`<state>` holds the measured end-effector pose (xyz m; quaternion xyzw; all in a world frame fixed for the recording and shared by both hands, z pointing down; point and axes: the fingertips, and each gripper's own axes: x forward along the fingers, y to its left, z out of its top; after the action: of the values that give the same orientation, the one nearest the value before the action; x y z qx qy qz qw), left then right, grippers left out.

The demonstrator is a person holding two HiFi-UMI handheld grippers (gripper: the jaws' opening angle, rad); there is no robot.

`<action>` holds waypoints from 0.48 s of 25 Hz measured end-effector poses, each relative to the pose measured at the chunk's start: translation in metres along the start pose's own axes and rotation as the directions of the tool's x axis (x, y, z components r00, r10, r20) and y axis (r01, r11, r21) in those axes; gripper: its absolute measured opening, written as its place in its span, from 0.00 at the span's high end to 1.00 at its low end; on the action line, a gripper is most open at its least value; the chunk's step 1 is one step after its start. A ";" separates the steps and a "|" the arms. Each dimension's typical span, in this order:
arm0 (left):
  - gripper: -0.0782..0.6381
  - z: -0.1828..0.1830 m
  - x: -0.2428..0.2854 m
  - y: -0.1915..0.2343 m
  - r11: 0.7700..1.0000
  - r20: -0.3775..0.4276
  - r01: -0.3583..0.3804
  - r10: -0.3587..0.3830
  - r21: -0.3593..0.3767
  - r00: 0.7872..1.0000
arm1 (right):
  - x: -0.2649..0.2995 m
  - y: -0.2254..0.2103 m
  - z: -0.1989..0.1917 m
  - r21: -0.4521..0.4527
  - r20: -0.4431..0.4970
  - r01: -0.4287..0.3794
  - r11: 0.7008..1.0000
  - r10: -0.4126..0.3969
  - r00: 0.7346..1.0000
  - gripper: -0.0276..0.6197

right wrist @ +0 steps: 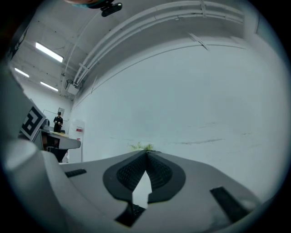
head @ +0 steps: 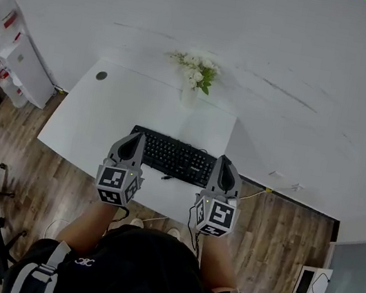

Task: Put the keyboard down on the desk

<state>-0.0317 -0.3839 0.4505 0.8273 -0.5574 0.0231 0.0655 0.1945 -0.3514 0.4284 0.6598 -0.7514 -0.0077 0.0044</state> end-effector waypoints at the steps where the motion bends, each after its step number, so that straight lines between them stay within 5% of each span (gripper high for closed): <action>1: 0.89 -0.001 0.000 -0.001 1.000 -0.004 0.001 -0.001 0.000 1.000 | -0.001 0.001 -0.001 -0.010 -0.002 -0.001 1.000 0.001 1.000 0.95; 12: 0.89 -0.009 0.006 -0.007 0.999 -0.028 0.023 -0.024 -0.021 0.999 | 0.003 -0.002 -0.007 0.021 -0.022 -0.005 1.000 0.005 1.000 0.95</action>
<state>-0.0229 -0.3854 0.4597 0.8327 -0.5468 0.0282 0.0822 0.1964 -0.3544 0.4358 0.6581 -0.7529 0.0074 0.0061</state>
